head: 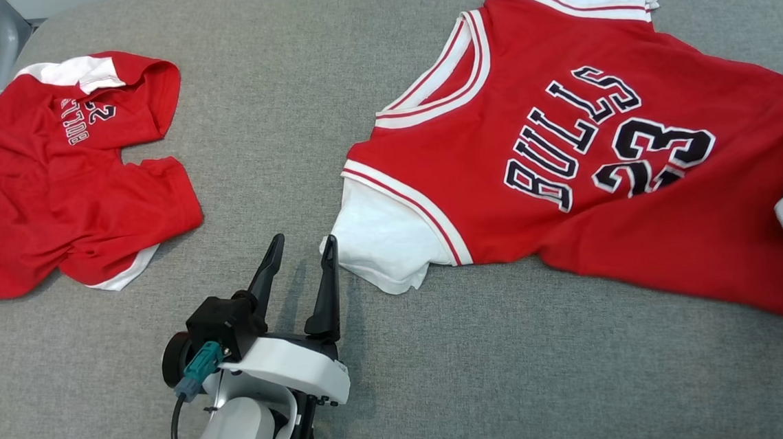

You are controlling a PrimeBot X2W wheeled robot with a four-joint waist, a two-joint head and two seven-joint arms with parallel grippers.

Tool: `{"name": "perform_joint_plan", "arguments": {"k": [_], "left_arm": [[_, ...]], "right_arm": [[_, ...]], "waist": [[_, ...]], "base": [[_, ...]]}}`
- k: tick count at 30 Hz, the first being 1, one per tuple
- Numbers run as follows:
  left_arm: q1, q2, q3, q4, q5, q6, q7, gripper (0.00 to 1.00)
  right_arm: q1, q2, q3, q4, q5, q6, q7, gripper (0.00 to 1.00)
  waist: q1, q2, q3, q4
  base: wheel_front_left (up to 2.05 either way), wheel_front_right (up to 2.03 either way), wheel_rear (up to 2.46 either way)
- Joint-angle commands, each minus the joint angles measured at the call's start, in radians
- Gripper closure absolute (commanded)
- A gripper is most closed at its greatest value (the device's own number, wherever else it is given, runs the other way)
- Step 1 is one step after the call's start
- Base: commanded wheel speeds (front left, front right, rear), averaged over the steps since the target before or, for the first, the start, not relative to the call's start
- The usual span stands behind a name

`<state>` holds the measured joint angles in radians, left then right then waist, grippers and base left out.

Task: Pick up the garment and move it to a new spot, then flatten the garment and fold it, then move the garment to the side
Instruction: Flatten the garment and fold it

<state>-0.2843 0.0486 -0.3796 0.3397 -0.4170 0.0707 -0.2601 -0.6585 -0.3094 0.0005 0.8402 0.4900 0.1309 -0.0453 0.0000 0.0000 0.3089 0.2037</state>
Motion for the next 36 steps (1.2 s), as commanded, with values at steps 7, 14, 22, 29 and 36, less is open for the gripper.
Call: {"name": "perform_joint_plan", "arguments": {"k": [7,14,22,29,36], "left_arm": [[-0.038,0.004,-0.02,-0.012,-0.017,-0.005,-0.005,0.0],[-0.06,0.004,-0.044,-0.015,-0.046,0.004,-0.005,0.0],[-0.061,0.003,-0.043,-0.011,-0.047,0.018,-0.005,0.0],[-0.04,0.004,-0.011,0.0,-0.023,0.01,-0.005,0.0],[-0.01,0.004,0.028,0.027,-0.018,0.0,-0.005,0.0]], "right_arm": [[-0.173,-0.104,0.005,-0.009,-0.014,0.0,0.022,1.0],[-0.271,-0.127,0.061,0.066,-0.06,0.0,0.048,1.0],[-0.286,-0.123,0.123,0.194,-0.105,-0.001,0.011,0.0],[-0.244,-0.083,0.141,0.214,-0.062,-0.001,-0.061,0.0],[-0.15,-0.046,0.174,0.137,0.005,0.0,-0.142,0.0]], "waist": [[0.0,0.0,0.043,0.018],[0.0,0.0,0.078,0.057],[0.0,0.0,0.068,0.049],[0.0,0.0,0.014,-0.025],[0.0,0.0,-0.055,-0.102]], "base": [[0.0,0.0,0.0],[0.0,0.0,0.0],[0.0,0.0,0.0],[0.0,0.0,0.0],[0.0,0.0,0.0]]}}
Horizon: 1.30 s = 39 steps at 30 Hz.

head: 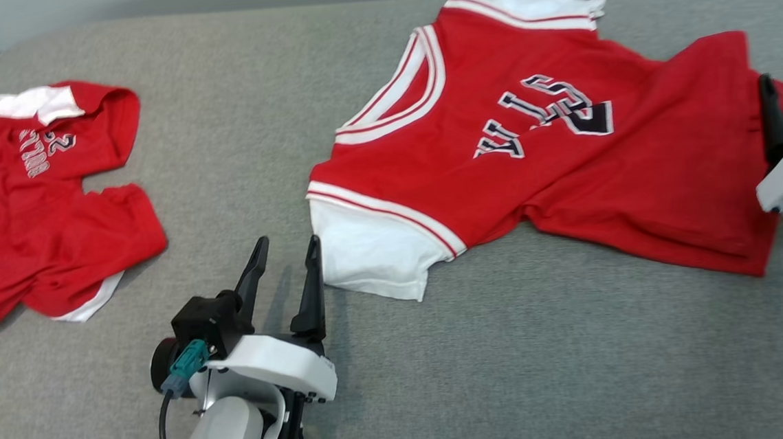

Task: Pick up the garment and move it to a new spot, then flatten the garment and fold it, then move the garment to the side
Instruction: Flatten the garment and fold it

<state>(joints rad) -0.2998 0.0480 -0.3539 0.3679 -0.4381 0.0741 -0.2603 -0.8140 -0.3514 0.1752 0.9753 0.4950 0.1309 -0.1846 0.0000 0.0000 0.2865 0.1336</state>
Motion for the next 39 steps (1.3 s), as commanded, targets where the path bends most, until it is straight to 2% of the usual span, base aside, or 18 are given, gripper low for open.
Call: {"name": "perform_joint_plan", "arguments": {"k": [1,6,10,16,20,29,39], "left_arm": [[0.013,0.005,0.009,0.008,0.007,-0.004,-0.005,0.0],[0.043,0.011,0.043,0.059,0.016,-0.012,-0.005,0.0],[0.064,0.018,0.076,0.101,0.013,-0.014,-0.005,0.0],[0.077,0.034,0.1,0.151,0.029,-0.022,-0.005,0.0],[0.072,0.041,0.102,0.197,0.041,-0.031,-0.005,0.0],[0.034,0.053,0.084,0.272,0.047,-0.044,0.003,0.0],[-0.031,0.082,0.06,0.322,0.06,-0.057,0.041,0.0]], "right_arm": [[0.028,0.002,0.006,-0.018,0.012,0.0,-0.014,0.0],[0.161,0.032,0.012,-0.141,0.067,0.0,-0.06,0.0],[0.294,0.082,-0.043,-0.262,0.093,0.0,-0.08,0.0],[0.464,0.174,-0.126,-0.452,0.022,0.0,-0.083,0.0],[0.527,0.221,-0.158,-0.53,-0.027,0.0,-0.081,0.0],[0.556,0.257,-0.187,-0.588,-0.05,0.0,-0.054,0.0],[0.559,0.28,-0.191,-0.592,-0.057,0.0,-0.035,0.0]], "waist": [[0.0,0.0,-0.045,-0.045],[0.0,0.0,-0.095,-0.098],[0.0,0.0,-0.12,-0.136],[0.0,0.0,-0.126,-0.176],[0.0,0.0,-0.128,-0.194],[0.0,0.0,-0.114,-0.205],[0.0,0.0,-0.083,-0.214]], "base": [[0.0,0.0,0.0],[0.0,0.0,0.0],[0.0,0.0,0.0],[0.0,0.0,0.0],[0.0,0.0,0.0],[0.0,0.0,0.0],[0.0,0.0,0.0]]}}
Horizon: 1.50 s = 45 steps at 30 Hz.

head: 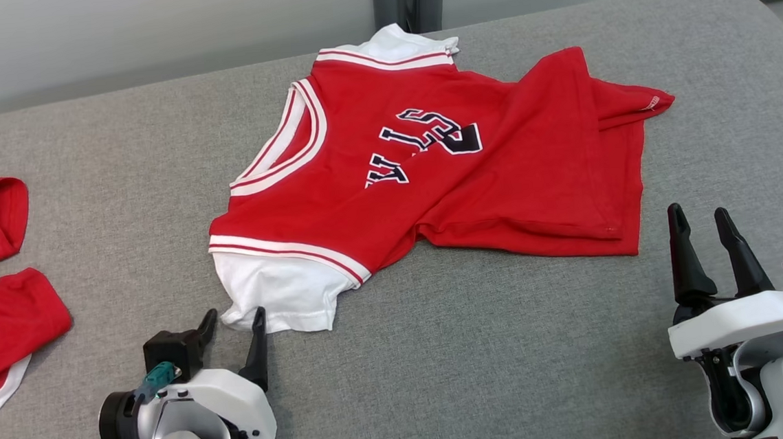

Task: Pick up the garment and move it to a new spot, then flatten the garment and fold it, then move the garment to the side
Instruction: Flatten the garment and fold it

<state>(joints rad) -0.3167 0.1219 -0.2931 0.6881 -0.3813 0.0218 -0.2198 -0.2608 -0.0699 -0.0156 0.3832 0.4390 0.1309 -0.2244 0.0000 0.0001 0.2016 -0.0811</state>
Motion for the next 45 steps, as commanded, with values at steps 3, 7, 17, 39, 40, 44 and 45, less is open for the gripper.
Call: {"name": "perform_joint_plan", "arguments": {"k": [3,7,17,39,40,44,45], "left_arm": [[-0.022,0.009,-0.014,0.015,0.001,-0.022,0.024,0.36],[-0.029,0.007,-0.024,0.018,-0.01,-0.038,0.039,1.0],[0.001,-0.019,-0.015,-0.083,-0.06,-0.055,0.016,1.0],[0.058,-0.013,-0.058,-0.269,-0.067,-0.019,0.059,1.0],[0.058,-0.013,-0.059,-0.271,-0.068,-0.018,0.06,1.0],[0.059,-0.011,-0.061,-0.274,-0.07,-0.014,0.062,1.0],[0.059,-0.011,-0.061,-0.275,-0.071,-0.014,0.062,1.0]], "right_arm": [[0.003,0.001,0.001,0.004,-0.002,0.0,0.007,0.0],[-0.004,0.003,0.004,0.02,-0.007,0.0,0.023,0.0],[-0.051,0.007,-0.025,0.125,0.011,0.0,0.082,0.0],[-0.158,0.015,-0.048,0.382,0.088,0.0,0.081,0.0],[-0.16,0.015,-0.043,0.387,0.091,0.0,0.078,0.33],[-0.169,0.016,-0.023,0.39,0.101,0.0,0.066,1.0],[-0.171,0.016,-0.017,0.386,0.101,0.0,0.06,1.0]], "waist": [[0.0,-0.0001,0.005,0.004],[0.0,-0.0001,0.009,0.019],[0.0,-0.0001,0.0,0.088],[0.0,-0.0001,0.02,0.148],[0.0,-0.0001,0.021,0.148],[0.0,-0.0001,0.021,0.146],[0.0,-0.0001,0.021,0.145]], "base": [[0.0,0.0,0.0],[0.0,0.0,0.0],[0.0,0.0,0.0],[0.0,0.0,0.0],[0.0,0.0,0.0],[0.0,0.0,0.0],[0.0,0.0,0.0]]}}
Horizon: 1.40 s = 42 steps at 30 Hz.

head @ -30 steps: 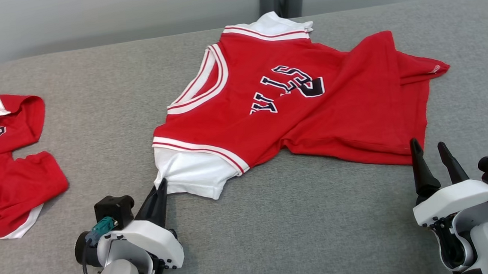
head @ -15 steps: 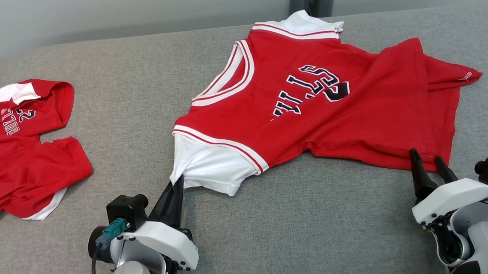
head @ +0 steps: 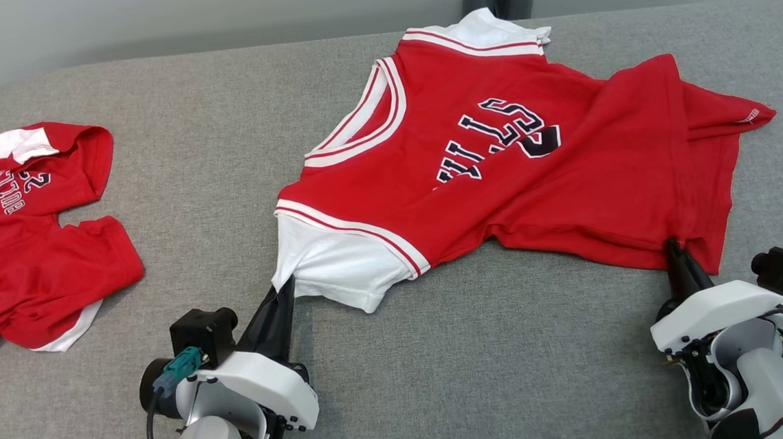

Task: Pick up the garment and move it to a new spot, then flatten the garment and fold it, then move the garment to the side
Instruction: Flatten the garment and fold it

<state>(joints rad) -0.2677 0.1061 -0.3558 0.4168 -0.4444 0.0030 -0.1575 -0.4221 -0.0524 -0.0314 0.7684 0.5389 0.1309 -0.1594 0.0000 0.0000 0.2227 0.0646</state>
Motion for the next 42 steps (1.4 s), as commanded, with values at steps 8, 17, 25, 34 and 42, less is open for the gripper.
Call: {"name": "perform_joint_plan", "arguments": {"k": [8,17,25,34,42], "left_arm": [[0.018,0.001,0.018,-0.018,-0.041,0.003,-0.008,1.0],[0.061,-0.021,0.083,-0.13,-0.182,-0.011,0.007,1.0],[0.096,-0.041,0.141,-0.309,-0.352,0.01,0.05,1.0],[0.072,-0.052,0.17,-0.579,-0.513,0.093,0.083,1.0],[-0.091,-0.053,0.179,-0.707,-0.562,0.177,0.145,1.0]], "right_arm": [[0.018,-0.029,0.045,-0.074,-0.002,0.0,-0.038,1.0],[0.083,-0.066,0.05,-0.338,-0.001,0.0,0.023,1.0],[0.124,-0.056,0.001,-0.567,-0.032,0.0,0.109,1.0],[0.098,-0.026,-0.082,-0.817,-0.064,0.0,0.195,1.0],[-0.067,-0.031,-0.102,-0.904,-0.12,0.0,0.306,1.0]], "waist": [[0.0,0.0,-0.028,-0.013],[0.0,0.0,-0.116,-0.057],[0.0,0.0,-0.167,-0.094],[0.0,0.0,-0.179,-0.124],[0.0,0.0,-0.092,-0.136]], "base": [[0.0,0.0,0.0],[0.0,0.0,0.0],[0.0,0.0,0.0],[0.0,0.0,0.0],[0.0,0.0,0.0]]}}
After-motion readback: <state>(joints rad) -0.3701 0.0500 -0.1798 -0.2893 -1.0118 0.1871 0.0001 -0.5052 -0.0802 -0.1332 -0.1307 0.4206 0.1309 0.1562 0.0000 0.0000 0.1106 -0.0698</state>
